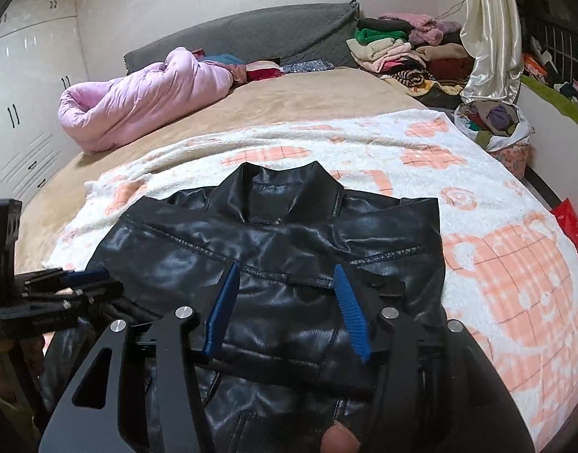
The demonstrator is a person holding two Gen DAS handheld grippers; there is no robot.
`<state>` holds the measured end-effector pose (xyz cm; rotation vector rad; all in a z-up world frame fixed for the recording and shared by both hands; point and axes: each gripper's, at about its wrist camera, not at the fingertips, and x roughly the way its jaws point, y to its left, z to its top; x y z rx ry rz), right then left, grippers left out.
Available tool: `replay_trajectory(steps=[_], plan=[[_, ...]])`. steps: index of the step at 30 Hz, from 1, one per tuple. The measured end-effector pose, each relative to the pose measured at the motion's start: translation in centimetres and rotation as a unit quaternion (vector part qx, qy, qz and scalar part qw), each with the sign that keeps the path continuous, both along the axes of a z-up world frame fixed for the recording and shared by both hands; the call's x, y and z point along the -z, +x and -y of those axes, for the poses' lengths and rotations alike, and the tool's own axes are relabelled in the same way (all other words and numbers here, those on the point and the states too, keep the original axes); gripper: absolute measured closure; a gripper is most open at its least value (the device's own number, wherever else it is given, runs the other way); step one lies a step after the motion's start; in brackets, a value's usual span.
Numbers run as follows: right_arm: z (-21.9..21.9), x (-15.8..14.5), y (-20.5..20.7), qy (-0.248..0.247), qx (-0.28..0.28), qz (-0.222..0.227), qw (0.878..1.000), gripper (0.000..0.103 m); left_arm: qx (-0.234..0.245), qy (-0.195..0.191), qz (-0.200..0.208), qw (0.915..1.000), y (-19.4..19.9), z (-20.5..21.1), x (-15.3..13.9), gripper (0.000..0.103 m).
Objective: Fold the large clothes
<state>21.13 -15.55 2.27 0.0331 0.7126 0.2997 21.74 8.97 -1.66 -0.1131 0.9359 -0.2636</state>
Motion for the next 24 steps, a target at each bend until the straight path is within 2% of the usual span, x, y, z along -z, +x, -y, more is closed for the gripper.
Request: replay_trajectory(steps=[5, 10, 14, 16, 18, 20, 24], plan=[[-1.7, 0.4, -0.8, -0.011, -0.024, -0.001, 1.0, 0.053, 0.01, 0.034, -0.03, 0.999, 0.0, 1.1, 2.7, 0.064], [-3.9, 1.2, -1.0, -0.039, -0.045, -0.004, 0.998, 0.053, 0.012, 0.029, -0.033, 0.9989, 0.1, 1.1, 3.0, 0.064], [-4.3, 3.4, -0.3, -0.079, -0.033, -0.036, 0.996, 0.053, 0.014, 0.029, -0.032, 0.999, 0.1, 1.0, 3.1, 0.064], [-3.7, 5.1, 0.4, -0.099, -0.017, -0.068, 0.993, 0.057, 0.014, 0.027, -0.032, 0.999, 0.1, 1.0, 3.1, 0.064], [-2.7, 6.6, 1.1, -0.077, -0.008, -0.096, 0.992, 0.062, 0.016, 0.026, -0.032, 0.999, 0.1, 1.0, 3.0, 0.064], [-2.0, 7.4, 1.5, -0.05, -0.003, -0.112, 0.992, 0.062, 0.016, 0.025, -0.032, 0.999, 0.0, 1.0, 2.9, 0.064], [-2.1, 6.6, 1.0, -0.045, -0.007, -0.097, 0.994, 0.06, 0.016, 0.025, -0.032, 0.9991, 0.0, 1.0, 2.8, 0.064]])
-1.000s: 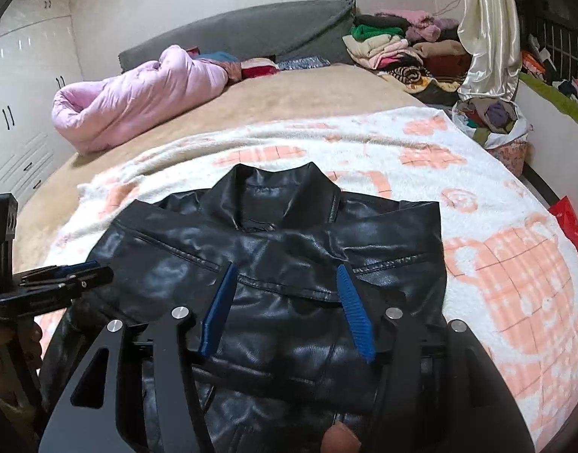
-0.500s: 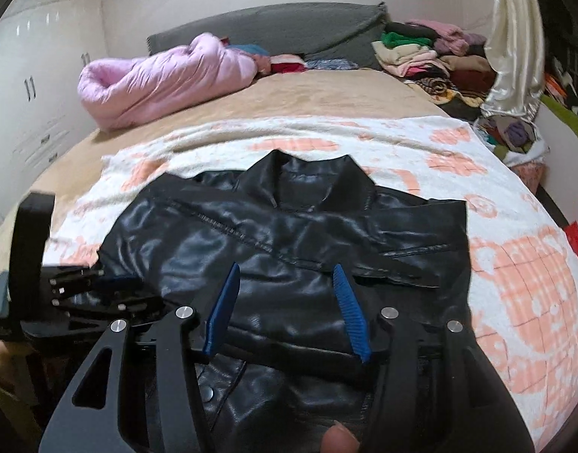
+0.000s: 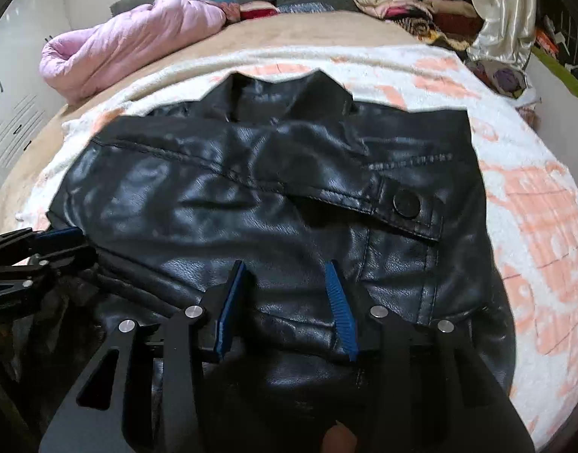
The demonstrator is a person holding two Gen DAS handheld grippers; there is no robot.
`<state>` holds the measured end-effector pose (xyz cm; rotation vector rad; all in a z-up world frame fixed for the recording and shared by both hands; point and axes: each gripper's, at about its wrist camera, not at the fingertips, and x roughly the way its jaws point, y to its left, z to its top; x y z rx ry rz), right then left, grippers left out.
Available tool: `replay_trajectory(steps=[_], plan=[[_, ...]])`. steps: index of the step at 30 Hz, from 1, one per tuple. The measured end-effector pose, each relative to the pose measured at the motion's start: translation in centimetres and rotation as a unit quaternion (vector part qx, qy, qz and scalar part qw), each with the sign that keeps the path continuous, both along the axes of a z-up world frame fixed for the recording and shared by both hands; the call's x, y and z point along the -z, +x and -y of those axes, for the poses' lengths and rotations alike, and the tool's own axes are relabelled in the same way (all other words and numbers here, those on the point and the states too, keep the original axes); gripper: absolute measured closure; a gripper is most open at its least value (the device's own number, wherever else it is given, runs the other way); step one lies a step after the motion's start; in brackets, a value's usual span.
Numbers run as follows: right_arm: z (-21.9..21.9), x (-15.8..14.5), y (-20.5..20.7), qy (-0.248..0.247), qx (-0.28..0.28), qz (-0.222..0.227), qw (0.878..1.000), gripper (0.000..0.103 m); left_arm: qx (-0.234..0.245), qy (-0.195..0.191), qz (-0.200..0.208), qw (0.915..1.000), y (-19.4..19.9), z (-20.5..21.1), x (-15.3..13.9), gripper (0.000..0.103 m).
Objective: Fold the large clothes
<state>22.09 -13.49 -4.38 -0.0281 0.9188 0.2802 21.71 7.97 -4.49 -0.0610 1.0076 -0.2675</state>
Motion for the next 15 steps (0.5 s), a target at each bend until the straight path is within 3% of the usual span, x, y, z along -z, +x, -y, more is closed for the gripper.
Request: replay_trajectory(steps=[4, 6, 10, 15], plan=[[0.6, -1.9, -0.9, 0.022, -0.003, 0.025, 0.999, 0.053, 0.0, -0.007, 0.001, 1.0, -0.1, -0.1, -0.4, 0.064], [0.6, -2.6, -1.2, 0.03, -0.002, 0.031, 0.999, 0.04, 0.0, -0.019, 0.0, 0.9998, -0.2, -0.4, -0.7, 0.062], [0.9, -3.6, -2.1, 0.036, 0.001, 0.049, 0.998, 0.025, 0.002, -0.036, 0.003, 0.9993, -0.4, -0.6, -1.5, 0.056], [1.7, -4.7, -2.6, 0.04, 0.014, 0.063, 0.997, 0.009, 0.003, -0.039, 0.011, 0.9992, -0.8, -0.4, -2.4, 0.041]])
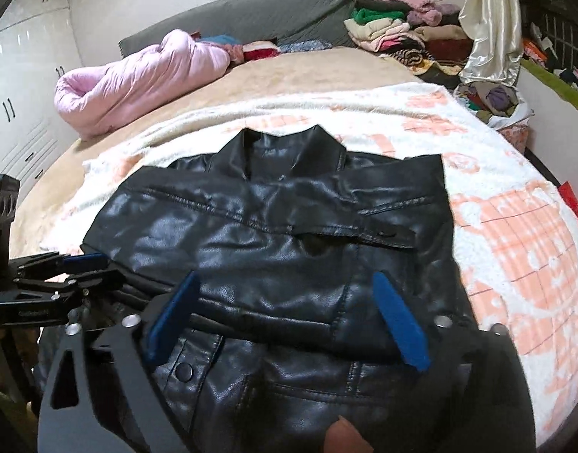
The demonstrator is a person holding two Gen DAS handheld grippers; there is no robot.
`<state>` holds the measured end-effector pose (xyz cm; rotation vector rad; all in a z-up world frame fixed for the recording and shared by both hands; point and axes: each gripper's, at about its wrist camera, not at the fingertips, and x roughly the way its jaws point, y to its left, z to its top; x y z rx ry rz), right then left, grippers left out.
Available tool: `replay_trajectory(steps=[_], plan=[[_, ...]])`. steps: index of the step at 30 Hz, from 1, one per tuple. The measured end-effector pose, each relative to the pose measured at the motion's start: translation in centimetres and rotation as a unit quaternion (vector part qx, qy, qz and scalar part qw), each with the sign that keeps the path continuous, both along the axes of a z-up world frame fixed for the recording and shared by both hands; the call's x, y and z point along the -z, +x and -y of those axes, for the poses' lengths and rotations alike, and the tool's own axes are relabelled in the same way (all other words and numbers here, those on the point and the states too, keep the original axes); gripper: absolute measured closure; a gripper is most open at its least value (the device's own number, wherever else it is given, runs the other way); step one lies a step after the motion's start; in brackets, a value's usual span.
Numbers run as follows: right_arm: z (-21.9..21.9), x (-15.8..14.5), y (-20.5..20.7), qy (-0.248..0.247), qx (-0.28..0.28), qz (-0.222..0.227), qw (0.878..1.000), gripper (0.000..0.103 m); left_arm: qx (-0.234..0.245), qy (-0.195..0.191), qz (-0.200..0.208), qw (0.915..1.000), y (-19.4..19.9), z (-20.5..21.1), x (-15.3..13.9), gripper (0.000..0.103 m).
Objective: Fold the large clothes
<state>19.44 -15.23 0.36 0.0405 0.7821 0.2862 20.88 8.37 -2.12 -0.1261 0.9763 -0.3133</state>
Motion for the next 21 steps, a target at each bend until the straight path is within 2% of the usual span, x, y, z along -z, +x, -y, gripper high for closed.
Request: replay_trajectory(steps=[4, 8, 21], plan=[[0.2, -0.5, -0.3, 0.002, 0.006, 0.005, 1.0, 0.007, -0.001, -0.016, -0.003, 0.9999, -0.3, -0.2, -0.5, 0.029], [0.3, -1.0, -0.7, 0.008, 0.008, 0.01, 1.0, 0.005, -0.009, -0.005, 0.008, 0.9999, -0.7, -0.2, -1.3, 0.011], [-0.3, -3.1, -2.7, 0.013, -0.002, 0.032, 0.999, 0.005, -0.016, 0.006, 0.028, 0.9995, -2.2, -0.6, -3.1, 0.01]])
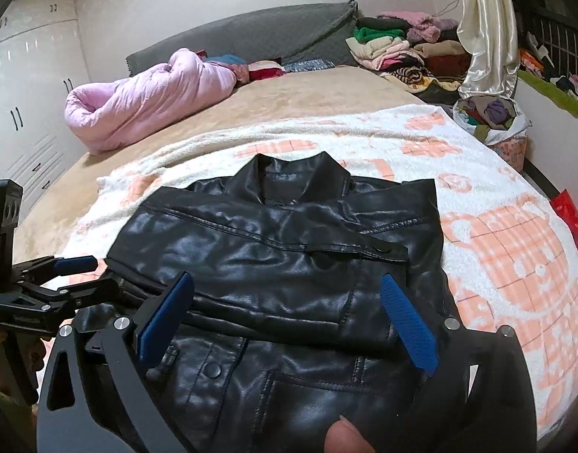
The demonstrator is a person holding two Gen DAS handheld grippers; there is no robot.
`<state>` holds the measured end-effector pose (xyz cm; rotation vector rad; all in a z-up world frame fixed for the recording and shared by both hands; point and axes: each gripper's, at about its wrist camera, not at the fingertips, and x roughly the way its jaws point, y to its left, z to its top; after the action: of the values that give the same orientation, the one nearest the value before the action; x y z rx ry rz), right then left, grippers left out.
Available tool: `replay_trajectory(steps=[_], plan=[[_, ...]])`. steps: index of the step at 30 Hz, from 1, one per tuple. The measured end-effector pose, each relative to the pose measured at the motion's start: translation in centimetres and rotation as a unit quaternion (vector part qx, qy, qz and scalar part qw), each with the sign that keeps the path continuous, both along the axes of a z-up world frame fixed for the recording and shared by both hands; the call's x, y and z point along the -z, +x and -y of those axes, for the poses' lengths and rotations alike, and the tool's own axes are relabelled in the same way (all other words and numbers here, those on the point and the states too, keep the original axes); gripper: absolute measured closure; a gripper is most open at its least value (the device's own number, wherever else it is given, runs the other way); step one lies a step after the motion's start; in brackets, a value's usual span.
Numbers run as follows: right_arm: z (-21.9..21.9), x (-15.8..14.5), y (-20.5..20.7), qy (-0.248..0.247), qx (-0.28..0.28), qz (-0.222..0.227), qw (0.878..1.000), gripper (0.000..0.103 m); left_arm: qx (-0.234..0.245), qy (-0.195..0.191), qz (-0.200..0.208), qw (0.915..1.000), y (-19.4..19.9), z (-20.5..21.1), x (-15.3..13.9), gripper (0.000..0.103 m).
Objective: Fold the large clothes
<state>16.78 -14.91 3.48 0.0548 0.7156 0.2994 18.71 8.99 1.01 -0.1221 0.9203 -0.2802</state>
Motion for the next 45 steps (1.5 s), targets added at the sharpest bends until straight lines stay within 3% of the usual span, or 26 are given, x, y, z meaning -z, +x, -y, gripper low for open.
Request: replay_trajectory(steps=[22, 34, 41, 45], plan=[[1.3, -3.1, -4.9, 0.002, 0.001, 0.037, 0.999, 0.005, -0.005, 0.008, 0.057, 0.9983, -5.1, -0.2, -3.8, 0.01], [3.0, -3.5, -7.3, 0.004, -0.009, 0.041, 0.999, 0.005, -0.016, 0.005, 0.063, 0.9979, -7.2, -0.2, -3.8, 0.01], [4.2, -3.1, -8.8, 0.002, -0.013, 0.038, 0.999, 0.005, -0.032, 0.026, 0.057, 0.9975, -8.8, 0.0, -2.4, 0.01], [4.6, -2.5, -9.6, -0.003, -0.016, 0.029, 0.999, 0.005, -0.038, 0.019, 0.05, 0.9978, -9.5, -0.3, -1.8, 0.01]])
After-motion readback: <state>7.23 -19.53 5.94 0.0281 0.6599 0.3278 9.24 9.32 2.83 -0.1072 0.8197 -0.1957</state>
